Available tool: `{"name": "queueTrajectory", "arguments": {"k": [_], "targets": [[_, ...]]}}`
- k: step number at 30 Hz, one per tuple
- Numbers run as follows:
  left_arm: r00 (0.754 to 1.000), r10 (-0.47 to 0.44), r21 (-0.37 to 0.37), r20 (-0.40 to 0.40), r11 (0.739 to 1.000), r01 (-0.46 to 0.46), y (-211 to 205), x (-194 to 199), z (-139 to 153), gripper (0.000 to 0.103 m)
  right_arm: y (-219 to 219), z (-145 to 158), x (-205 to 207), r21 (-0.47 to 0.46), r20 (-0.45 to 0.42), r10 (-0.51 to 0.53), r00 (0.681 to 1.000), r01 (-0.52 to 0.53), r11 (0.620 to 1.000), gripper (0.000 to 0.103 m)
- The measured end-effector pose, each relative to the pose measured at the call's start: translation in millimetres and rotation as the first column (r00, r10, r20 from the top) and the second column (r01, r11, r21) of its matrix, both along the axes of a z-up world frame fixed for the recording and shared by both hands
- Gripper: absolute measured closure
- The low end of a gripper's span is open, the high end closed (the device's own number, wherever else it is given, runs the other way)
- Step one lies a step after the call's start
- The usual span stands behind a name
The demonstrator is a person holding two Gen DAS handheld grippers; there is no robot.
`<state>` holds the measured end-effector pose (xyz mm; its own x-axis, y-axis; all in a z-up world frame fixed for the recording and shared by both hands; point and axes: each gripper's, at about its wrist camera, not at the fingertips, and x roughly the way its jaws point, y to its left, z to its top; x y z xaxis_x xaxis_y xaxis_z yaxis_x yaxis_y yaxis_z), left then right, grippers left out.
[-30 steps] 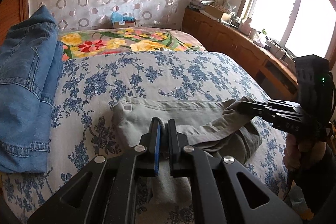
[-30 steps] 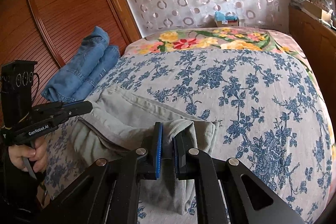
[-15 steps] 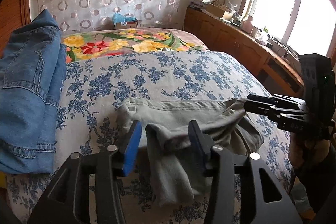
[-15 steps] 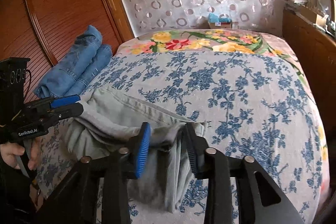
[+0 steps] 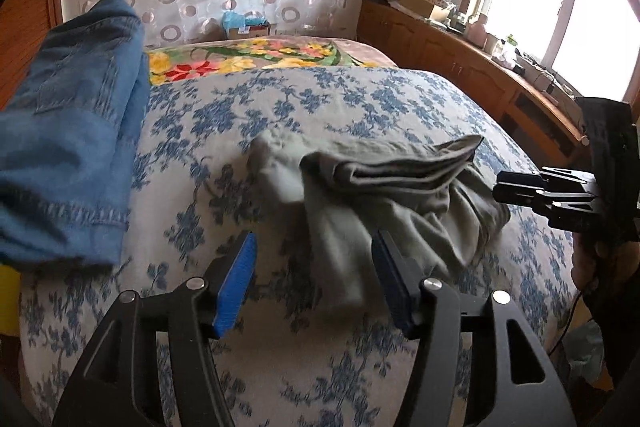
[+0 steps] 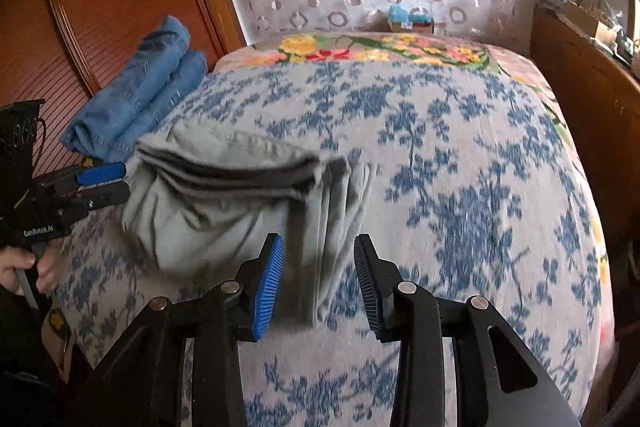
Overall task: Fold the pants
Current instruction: 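Close both grippers on the folded pants edge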
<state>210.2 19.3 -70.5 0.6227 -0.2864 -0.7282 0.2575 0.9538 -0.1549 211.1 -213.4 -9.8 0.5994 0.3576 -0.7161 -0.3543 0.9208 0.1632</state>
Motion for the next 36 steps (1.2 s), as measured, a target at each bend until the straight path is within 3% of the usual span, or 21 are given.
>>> {"name": "queueTrajectory", "arguments": {"k": [18,24,30,32,36], "targets": [[0.998,-0.044,-0.002,-0.034,0.999,0.044,-6.4,-18.7,-14.8,0.043,2.5,-8.9,-14.6,0.009,-0.058,0.022,0.998,-0.022,1.000,0.065],[0.997,-0.068,-0.016,-0.040,0.998,0.067,-11.1,-18.7,-18.2,0.058,3.7,-10.3,-8.9,0.003,-0.055,0.022,0.998,-0.022,1.000,0.065],[0.996,-0.080,-0.008,-0.036,0.997,0.080,-14.4,-16.1,-19.2,0.080,6.5,-12.3,-7.4,-0.009,-0.047,0.033,0.998,-0.033,0.999,0.091],[0.997,-0.077,-0.004,-0.025,0.997,0.077,-13.6,-16.3,-17.5,0.091,3.7,-10.9,-6.9,0.004,-0.039,0.030,0.999,-0.030,1.000,0.095],[0.999,-0.048,-0.021,0.009,0.999,0.049,-6.3,-18.7,-6.7,0.093,-5.6,-5.3,-12.2,0.013,-0.003,0.002,1.000,-0.002,1.000,0.097]]}}
